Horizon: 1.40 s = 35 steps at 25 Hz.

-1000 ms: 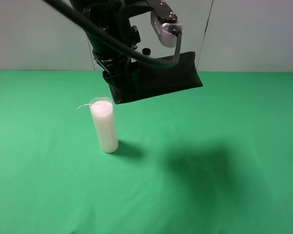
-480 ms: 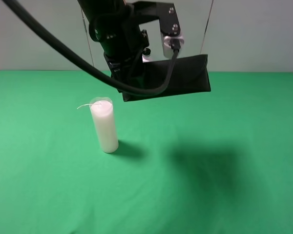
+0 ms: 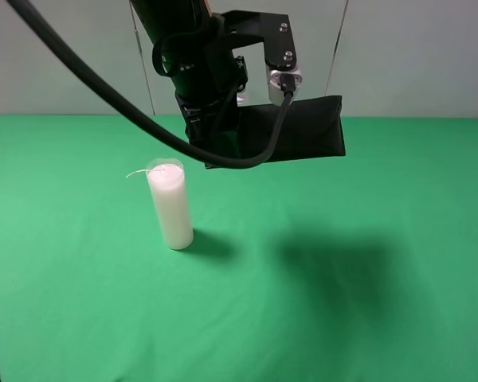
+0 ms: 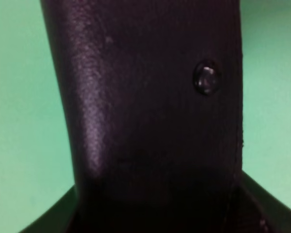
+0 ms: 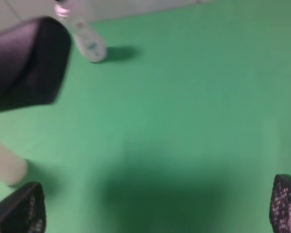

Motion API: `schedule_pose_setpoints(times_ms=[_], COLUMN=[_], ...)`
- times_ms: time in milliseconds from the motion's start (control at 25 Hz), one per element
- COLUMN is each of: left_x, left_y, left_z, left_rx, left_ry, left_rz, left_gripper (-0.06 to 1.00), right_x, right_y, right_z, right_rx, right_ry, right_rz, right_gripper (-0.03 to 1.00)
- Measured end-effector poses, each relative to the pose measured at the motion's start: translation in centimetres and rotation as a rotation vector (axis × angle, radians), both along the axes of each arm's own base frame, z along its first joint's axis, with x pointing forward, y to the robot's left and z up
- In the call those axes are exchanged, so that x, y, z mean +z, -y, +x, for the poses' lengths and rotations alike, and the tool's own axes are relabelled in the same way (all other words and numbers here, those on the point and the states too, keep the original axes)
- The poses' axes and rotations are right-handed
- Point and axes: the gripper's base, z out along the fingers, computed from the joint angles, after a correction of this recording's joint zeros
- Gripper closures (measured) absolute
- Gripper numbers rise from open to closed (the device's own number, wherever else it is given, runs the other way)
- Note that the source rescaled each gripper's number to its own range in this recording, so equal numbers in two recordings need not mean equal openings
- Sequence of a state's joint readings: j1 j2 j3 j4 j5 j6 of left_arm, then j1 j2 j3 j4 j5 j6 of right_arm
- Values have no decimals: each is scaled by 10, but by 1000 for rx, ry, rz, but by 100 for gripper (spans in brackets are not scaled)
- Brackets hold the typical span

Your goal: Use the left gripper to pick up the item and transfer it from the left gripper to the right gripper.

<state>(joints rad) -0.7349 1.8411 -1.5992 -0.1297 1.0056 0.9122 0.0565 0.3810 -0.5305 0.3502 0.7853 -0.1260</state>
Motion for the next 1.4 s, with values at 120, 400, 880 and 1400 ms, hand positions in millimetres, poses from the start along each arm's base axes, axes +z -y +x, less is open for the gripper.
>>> schedule_pose_setpoints(times_ms=[120, 400, 880, 1400], left_x=[0, 0, 0, 0], left_y=[0, 0, 0, 0], left_z=[0, 0, 0, 0], left_rx=[-15, -40, -65, -65], left_ry=[5, 12, 20, 19], left_rz=[1, 5, 8, 6], left_gripper=[88, 88, 88, 88], right_x=[-1, -8, -29, -42], right_y=[-6, -18, -35, -50], right_z=[18, 54, 104, 155], right_rx=[58, 179, 341, 529], right_ry=[-18, -46, -78, -105], right_rz=[5, 35, 113, 140], right_gripper=[-3, -3, -3, -3])
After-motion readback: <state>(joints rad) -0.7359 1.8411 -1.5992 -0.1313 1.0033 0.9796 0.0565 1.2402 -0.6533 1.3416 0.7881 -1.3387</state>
